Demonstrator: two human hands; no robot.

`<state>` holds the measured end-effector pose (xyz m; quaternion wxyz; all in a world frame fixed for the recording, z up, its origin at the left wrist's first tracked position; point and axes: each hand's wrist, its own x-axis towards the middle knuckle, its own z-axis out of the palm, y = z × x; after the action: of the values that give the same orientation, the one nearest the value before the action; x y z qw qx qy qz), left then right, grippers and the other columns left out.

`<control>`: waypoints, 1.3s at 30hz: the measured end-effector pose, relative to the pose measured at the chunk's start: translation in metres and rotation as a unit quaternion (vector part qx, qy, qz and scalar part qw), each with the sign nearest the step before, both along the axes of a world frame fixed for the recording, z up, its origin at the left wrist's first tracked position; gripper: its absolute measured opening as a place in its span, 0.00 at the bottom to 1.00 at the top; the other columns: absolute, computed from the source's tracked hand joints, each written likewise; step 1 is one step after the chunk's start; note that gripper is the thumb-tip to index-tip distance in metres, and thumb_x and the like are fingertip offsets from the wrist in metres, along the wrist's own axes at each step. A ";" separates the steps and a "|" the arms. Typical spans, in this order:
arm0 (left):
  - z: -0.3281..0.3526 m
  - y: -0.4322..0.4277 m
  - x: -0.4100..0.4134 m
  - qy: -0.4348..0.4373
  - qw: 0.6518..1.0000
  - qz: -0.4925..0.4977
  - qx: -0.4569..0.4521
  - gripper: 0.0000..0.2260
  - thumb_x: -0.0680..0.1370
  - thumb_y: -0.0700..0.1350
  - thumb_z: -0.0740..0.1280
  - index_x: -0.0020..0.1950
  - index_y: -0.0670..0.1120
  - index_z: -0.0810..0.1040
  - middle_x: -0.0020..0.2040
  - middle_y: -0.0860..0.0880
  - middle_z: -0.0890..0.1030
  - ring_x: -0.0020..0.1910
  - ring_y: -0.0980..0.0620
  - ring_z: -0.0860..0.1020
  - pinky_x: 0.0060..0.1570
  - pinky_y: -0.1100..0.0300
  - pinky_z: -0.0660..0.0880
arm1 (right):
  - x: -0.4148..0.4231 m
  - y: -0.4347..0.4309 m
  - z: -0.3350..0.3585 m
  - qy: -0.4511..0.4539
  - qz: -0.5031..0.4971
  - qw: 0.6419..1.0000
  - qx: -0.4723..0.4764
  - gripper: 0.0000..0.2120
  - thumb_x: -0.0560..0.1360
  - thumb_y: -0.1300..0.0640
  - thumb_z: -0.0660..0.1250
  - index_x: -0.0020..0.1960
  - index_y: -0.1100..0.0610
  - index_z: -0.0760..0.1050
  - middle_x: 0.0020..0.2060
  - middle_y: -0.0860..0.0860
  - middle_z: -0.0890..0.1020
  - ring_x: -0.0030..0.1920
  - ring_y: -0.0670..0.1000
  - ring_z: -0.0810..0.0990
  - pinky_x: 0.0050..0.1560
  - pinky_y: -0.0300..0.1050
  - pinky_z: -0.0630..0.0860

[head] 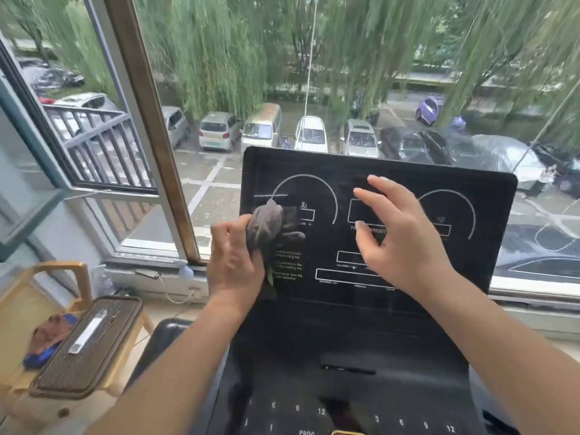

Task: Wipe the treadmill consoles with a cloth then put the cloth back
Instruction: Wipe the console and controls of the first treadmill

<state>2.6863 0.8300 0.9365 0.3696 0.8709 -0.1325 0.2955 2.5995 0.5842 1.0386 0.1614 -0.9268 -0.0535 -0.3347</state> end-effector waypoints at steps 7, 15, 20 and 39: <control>-0.006 -0.020 0.002 -0.121 0.956 -0.178 0.200 0.31 0.66 0.34 0.73 0.66 0.53 0.72 0.53 0.48 0.68 0.42 0.40 0.75 0.33 0.46 0.79 | 0.041 -0.027 0.033 0.079 -0.128 0.979 -0.136 0.33 0.80 0.44 0.65 0.80 0.57 0.64 0.79 0.58 0.67 0.81 0.59 0.62 0.82 0.62 0.56; 0.080 -0.055 0.044 -0.066 0.997 0.021 0.018 0.26 0.74 0.38 0.70 0.69 0.53 0.67 0.61 0.44 0.65 0.55 0.39 0.73 0.42 0.44 0.79 | 0.053 -0.047 0.025 0.063 -0.128 0.987 -0.074 0.29 0.78 0.47 0.62 0.76 0.59 0.72 0.73 0.56 0.76 0.74 0.59 0.72 0.79 0.60 0.63; 0.009 -0.082 0.004 -0.161 0.949 -0.157 0.221 0.31 0.66 0.38 0.70 0.68 0.53 0.70 0.57 0.46 0.70 0.45 0.39 0.75 0.39 0.47 0.76 | 0.054 -0.048 0.017 0.041 -0.112 0.992 -0.052 0.31 0.73 0.54 0.62 0.75 0.58 0.72 0.72 0.55 0.76 0.74 0.58 0.72 0.78 0.61 0.63; 0.067 -0.136 0.023 -0.197 0.877 -0.286 0.333 0.30 0.68 0.40 0.69 0.70 0.51 0.72 0.55 0.45 0.75 0.46 0.41 0.75 0.35 0.50 0.74 | 0.036 -0.076 0.043 0.147 -0.028 0.985 0.088 0.38 0.70 0.66 0.58 0.80 0.49 0.68 0.79 0.45 0.70 0.81 0.47 0.62 0.83 0.45 0.48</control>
<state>2.7090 0.6937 1.0036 0.0928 0.7904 -0.5367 0.2803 2.6359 0.5079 1.0817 0.2386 -0.9493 0.0267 -0.2030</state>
